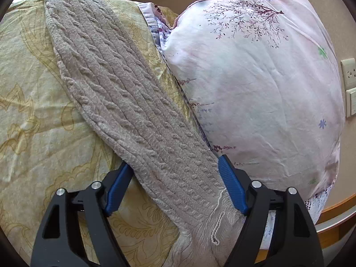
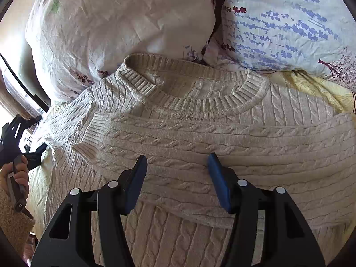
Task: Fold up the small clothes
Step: 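Grasp the other sleeve with the left gripper and lift it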
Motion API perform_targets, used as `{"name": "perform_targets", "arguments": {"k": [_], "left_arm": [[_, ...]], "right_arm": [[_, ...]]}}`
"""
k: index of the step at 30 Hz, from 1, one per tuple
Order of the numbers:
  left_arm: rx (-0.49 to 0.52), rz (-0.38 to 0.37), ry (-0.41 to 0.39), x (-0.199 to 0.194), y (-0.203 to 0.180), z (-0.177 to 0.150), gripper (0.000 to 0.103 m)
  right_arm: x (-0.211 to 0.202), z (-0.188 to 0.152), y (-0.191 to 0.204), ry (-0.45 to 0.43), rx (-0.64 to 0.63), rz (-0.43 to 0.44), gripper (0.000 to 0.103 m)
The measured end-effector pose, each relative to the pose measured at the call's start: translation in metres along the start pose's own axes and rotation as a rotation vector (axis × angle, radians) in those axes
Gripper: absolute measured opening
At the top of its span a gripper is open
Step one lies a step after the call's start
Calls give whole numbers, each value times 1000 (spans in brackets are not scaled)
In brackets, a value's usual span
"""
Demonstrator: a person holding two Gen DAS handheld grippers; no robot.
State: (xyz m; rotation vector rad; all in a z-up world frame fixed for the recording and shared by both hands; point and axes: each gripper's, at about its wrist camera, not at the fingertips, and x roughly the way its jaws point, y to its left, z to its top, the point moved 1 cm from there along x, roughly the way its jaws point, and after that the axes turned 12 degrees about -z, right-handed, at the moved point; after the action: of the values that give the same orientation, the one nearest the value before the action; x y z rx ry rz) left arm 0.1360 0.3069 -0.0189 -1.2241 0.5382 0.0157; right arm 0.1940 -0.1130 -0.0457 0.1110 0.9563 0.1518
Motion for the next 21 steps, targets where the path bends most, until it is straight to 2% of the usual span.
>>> {"name": "perform_targets", "arguments": {"k": [4,8,11,14,15,16,19,21], "left_arm": [[-86,-20,-53,-1,14,17,57],[-219,-91,-162,-11,34,32,51],[-262,-93,-192,-12,41,43,45],[-290,-86,-186,-9,48,48,28],[-305,-93,-183,-8,52,48,15],[-321,-106,-183,-11,57,49,7],[-353,-162,-199,-14,60,48,7],[-337,-186,-202,-19,55,48,7]], "right_arm": [[-6,-6,0,7,12,10,59],[-11,-8,-2,14,23,18,60],[-15,-11,-6,18,37,22,61],[-17,-13,-8,20,49,22,63],[-18,-14,-10,21,52,21,63],[-20,-15,-11,21,57,22,63],[-24,-18,-17,15,71,18,65],[-26,-20,-20,13,82,15,65]]}}
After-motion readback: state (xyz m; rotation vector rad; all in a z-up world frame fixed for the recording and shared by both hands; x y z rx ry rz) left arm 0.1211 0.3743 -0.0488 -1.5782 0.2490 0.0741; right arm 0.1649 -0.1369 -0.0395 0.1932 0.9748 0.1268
